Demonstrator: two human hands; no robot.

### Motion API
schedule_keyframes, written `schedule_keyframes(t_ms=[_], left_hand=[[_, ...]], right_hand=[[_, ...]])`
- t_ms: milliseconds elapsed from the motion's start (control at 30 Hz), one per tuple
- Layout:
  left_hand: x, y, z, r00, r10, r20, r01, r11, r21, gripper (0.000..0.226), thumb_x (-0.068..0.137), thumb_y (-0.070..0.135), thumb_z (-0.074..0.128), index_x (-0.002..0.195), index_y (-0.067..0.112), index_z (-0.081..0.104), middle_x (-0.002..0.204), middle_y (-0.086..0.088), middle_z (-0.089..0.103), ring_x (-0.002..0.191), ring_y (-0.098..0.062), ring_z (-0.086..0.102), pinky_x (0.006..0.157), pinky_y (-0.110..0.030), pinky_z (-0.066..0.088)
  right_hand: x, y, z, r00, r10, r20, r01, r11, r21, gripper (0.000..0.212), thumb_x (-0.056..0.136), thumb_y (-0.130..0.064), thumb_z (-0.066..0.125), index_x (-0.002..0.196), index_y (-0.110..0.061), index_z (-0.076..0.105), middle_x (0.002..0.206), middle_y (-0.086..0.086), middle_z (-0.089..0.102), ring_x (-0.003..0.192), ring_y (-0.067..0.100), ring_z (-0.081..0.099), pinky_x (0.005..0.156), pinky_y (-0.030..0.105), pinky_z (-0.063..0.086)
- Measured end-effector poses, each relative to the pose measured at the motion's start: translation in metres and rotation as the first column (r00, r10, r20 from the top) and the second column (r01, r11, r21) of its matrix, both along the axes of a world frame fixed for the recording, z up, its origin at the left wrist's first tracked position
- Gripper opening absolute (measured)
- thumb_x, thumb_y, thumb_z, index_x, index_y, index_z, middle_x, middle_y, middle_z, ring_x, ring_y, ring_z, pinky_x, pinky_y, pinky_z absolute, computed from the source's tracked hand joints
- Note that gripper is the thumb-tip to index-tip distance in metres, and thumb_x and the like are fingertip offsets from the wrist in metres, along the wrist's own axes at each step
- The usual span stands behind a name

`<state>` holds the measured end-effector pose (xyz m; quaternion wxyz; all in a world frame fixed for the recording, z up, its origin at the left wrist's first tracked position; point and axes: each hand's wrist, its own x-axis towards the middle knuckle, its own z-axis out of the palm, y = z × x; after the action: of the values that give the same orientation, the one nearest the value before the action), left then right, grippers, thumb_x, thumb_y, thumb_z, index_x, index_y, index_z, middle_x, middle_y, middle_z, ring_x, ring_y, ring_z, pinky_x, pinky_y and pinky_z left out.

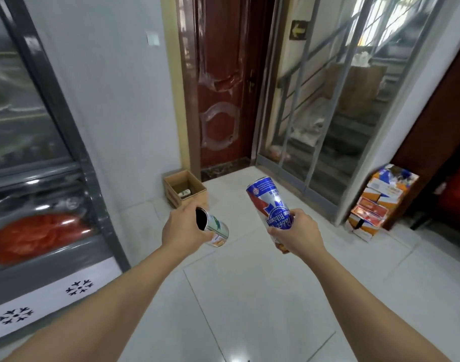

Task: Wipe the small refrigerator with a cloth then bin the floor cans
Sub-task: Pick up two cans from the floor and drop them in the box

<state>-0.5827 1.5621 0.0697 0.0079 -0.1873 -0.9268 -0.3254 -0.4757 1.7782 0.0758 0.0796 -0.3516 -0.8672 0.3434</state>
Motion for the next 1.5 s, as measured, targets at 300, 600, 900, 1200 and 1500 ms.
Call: schedule_keyframes(t_ms=[300,600,900,1200,1500], left_hand=[[-0.183,0.099,-0.005,1.000,0.020,0.023,-0.021,1.000,0.019,0.054,0.057,0.034,0.081,0.102,0.021,0.054,0.096,0.000,0.060,0.087,-0.019,0.055,0.067,-0.033,0.049],[-0.321,0.202,-0.008,0.999,0.041,0.016,-0.041,0.999,-0.024,0.059,0.057,0.038,0.079,0.107,0.027,0.052,0.101,0.004,0.059,0.094,-0.017,0.055,0.069,-0.033,0.050],[-0.444,0.308,-0.013,0.967,0.248,0.063,-0.250,0.968,0.012,0.048,0.056,0.029,0.079,0.097,0.025,0.055,0.088,0.007,0.061,0.077,-0.013,0.056,0.057,-0.025,0.043],[-0.549,0.346,-0.029,0.899,0.431,0.081,-0.429,0.902,-0.041,0.055,0.057,0.025,0.079,0.108,0.025,0.057,0.089,0.007,0.057,0.078,-0.013,0.051,0.061,-0.025,0.041],[-0.694,0.369,-0.061,0.857,0.499,0.129,-0.500,0.866,-0.029,0.057,0.059,0.031,0.081,0.108,0.018,0.053,0.099,-0.002,0.063,0.087,-0.020,0.059,0.066,-0.033,0.054]], right_hand=[[-0.165,0.104,0.000,0.999,-0.021,0.027,0.020,1.000,0.020,0.069,0.071,-0.047,0.077,0.125,-0.018,0.045,0.111,0.002,0.058,0.084,0.014,0.062,0.049,0.018,0.046],[-0.318,0.202,-0.011,0.998,0.033,0.050,-0.033,0.999,-0.004,0.073,0.072,-0.049,0.076,0.129,-0.018,0.042,0.117,0.003,0.057,0.092,0.016,0.062,0.057,0.021,0.049],[-0.496,0.323,-0.024,0.975,0.204,0.083,-0.205,0.979,0.005,0.071,0.072,-0.045,0.077,0.129,-0.019,0.042,0.117,0.003,0.057,0.094,0.017,0.062,0.057,0.022,0.049],[-0.650,0.369,-0.054,0.913,0.401,0.076,-0.401,0.916,-0.006,0.070,0.065,-0.043,0.081,0.121,-0.019,0.047,0.107,0.001,0.057,0.077,0.011,0.057,0.051,0.019,0.048],[-0.804,0.386,-0.071,0.852,0.505,0.134,-0.510,0.860,0.001,0.070,0.063,-0.044,0.082,0.120,-0.020,0.049,0.112,0.002,0.059,0.091,0.018,0.062,0.078,0.034,0.057]])
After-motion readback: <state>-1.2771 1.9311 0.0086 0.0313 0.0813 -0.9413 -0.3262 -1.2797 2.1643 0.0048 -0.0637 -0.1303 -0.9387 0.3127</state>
